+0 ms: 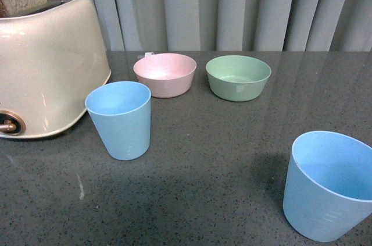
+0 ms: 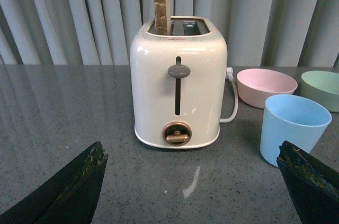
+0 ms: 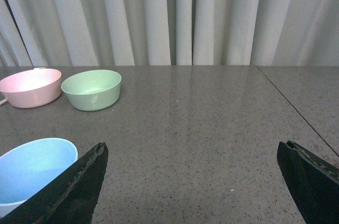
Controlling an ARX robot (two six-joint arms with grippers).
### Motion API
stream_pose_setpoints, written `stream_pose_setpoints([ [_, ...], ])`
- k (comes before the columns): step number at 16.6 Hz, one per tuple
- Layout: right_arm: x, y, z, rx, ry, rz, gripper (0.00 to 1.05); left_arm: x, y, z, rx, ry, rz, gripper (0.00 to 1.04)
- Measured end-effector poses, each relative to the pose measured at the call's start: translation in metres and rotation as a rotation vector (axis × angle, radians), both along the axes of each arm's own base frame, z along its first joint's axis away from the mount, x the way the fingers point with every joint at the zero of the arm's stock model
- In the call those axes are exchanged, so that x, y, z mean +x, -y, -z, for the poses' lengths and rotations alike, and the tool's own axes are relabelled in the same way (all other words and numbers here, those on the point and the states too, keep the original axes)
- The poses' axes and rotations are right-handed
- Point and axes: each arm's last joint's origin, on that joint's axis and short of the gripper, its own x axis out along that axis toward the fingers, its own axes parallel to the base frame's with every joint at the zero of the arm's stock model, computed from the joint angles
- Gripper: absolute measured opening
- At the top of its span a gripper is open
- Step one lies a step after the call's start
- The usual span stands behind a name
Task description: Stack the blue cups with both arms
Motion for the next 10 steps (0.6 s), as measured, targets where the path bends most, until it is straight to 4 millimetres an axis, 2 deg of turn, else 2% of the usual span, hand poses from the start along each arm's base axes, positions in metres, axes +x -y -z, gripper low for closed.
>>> stream_pose_setpoints([
  [10,0.0,0.0,0.0,0.0,0.0,0.0,0.98,0.0,0.0,0.0,0.0,0.0,0.0,0.98],
])
